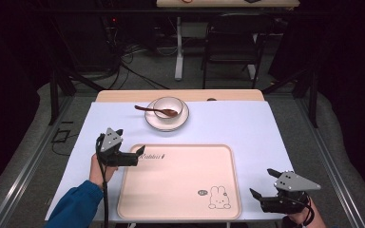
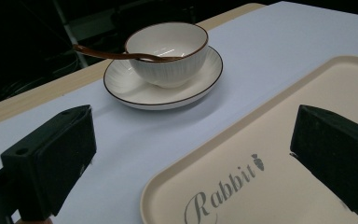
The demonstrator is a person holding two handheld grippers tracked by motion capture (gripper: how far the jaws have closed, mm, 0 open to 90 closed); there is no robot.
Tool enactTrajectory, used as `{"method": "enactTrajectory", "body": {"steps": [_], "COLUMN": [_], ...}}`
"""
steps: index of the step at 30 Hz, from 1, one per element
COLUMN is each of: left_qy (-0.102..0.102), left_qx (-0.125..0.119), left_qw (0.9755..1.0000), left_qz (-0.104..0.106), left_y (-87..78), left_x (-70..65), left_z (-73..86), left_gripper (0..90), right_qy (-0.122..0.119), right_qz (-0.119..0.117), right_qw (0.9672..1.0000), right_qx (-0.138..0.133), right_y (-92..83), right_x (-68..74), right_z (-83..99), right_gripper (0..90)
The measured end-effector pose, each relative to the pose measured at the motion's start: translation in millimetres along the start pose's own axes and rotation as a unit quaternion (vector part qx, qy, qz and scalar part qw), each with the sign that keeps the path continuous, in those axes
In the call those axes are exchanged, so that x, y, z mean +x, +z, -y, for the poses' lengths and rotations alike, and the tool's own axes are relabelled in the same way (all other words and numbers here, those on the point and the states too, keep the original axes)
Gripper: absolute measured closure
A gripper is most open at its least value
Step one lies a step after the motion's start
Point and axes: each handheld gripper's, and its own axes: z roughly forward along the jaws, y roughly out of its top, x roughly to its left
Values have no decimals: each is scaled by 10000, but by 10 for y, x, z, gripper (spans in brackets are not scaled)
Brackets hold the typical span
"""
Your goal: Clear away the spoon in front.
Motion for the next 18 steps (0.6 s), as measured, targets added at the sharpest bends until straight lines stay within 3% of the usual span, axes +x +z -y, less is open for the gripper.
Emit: {"method": "enactTrajectory", "body": {"steps": [9, 10, 12, 18], "left_qy": [-71, -109, -116, -446], "left_qx": [20, 80, 101, 137], "left_qw": [9999, 9996, 9995, 9983], "left_qz": [-89, -235, -292, -362], "left_y": [168, 207, 228, 359], "left_x": [68, 78, 88, 181], "left_z": [-34, -40, -41, -74], "left_gripper": [1, 1, 1, 1], "right_qy": [17, 14, 16, 26], "right_qz": [-34, -32, -43, -52], "right_qw": [10000, 10000, 10000, 10000], "right_qx": [-45, -51, -63, -50], "right_y": [1, -3, -5, 4], "right_x": [-10, -9, -13, -16], "right_z": [3, 5, 7, 5], "right_gripper": [142, 142, 142, 142]}}
